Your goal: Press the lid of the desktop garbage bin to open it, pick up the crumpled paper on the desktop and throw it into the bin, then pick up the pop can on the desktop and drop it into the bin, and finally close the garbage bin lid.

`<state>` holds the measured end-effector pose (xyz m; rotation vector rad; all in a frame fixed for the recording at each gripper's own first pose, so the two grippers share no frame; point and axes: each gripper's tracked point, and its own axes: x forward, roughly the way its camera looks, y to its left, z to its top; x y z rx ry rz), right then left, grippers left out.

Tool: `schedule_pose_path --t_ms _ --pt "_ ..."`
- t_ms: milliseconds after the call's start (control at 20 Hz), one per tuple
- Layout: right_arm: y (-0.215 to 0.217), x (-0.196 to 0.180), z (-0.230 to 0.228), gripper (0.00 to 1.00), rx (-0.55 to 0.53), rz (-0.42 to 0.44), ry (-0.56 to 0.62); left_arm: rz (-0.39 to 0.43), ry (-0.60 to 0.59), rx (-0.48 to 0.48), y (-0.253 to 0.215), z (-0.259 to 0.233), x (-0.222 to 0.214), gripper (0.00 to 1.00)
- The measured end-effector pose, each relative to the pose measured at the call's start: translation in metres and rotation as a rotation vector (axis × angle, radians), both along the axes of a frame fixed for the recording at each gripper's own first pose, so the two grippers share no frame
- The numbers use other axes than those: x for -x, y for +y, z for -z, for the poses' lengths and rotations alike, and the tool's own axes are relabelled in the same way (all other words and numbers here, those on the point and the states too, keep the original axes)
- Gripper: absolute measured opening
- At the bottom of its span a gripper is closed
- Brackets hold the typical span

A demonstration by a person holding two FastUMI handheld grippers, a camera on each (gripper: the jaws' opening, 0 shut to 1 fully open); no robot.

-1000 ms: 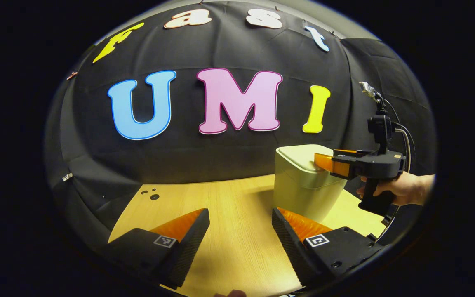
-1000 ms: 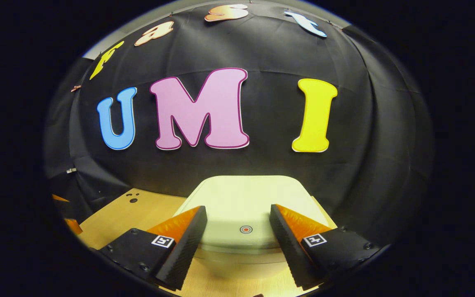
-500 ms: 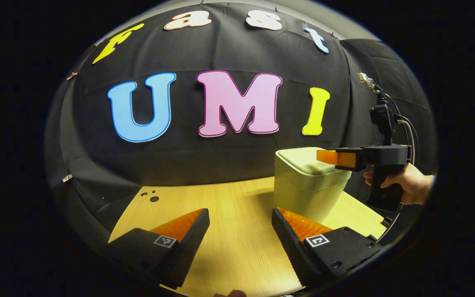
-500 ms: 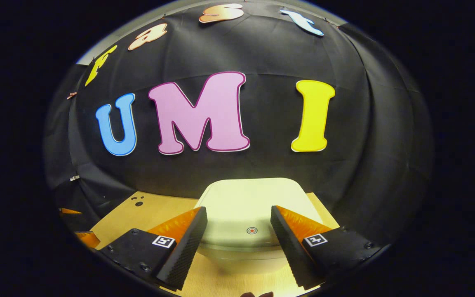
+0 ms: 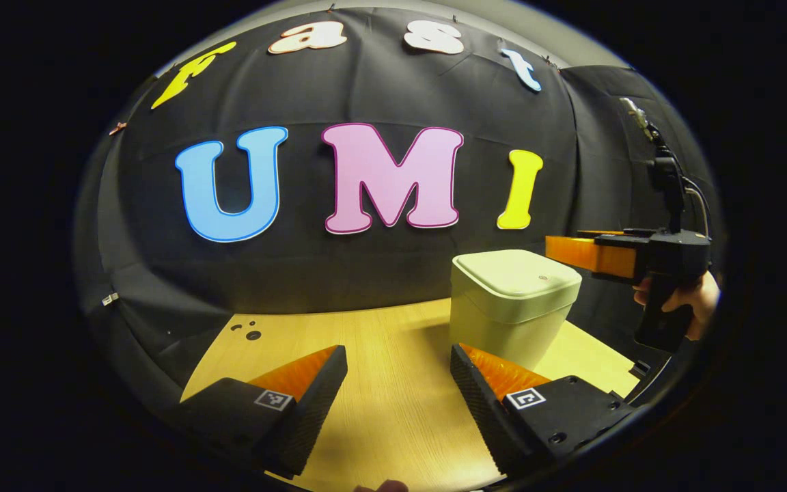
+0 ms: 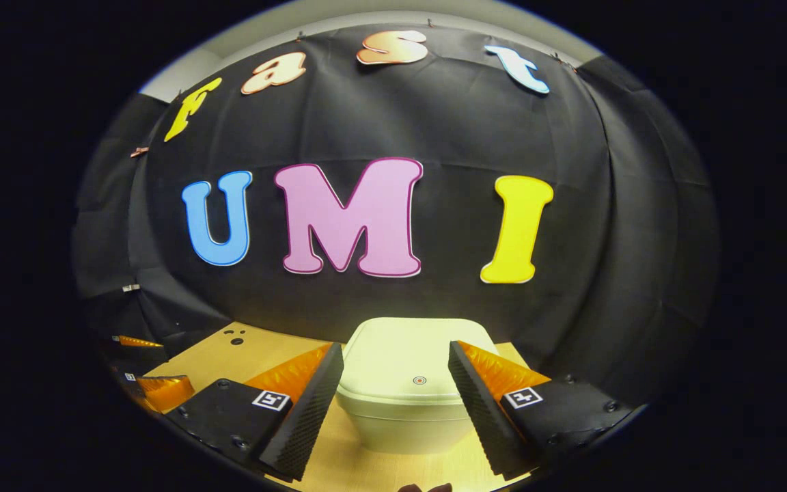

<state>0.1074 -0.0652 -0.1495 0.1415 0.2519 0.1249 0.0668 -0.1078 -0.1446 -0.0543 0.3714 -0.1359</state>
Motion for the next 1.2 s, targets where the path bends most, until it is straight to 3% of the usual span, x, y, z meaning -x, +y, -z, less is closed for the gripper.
schedule_pose_path --t_ms 250,600,1200 --pt "0.012 0.025 -0.024 0.97 0.047 -0.038 -0.065 -0.003 -0.015 0.014 0.000 -0.006 -0.001 0.98" --pt "0.043 0.062 -0.038 0.97 0.022 -0.062 -0.089 0.003 -0.076 0.029 0.012 -0.031 0.004 0.98" --pt "0.086 0.099 -0.039 0.97 0.021 -0.035 -0.032 0.048 -0.135 0.068 0.041 -0.054 0.038 0.97"
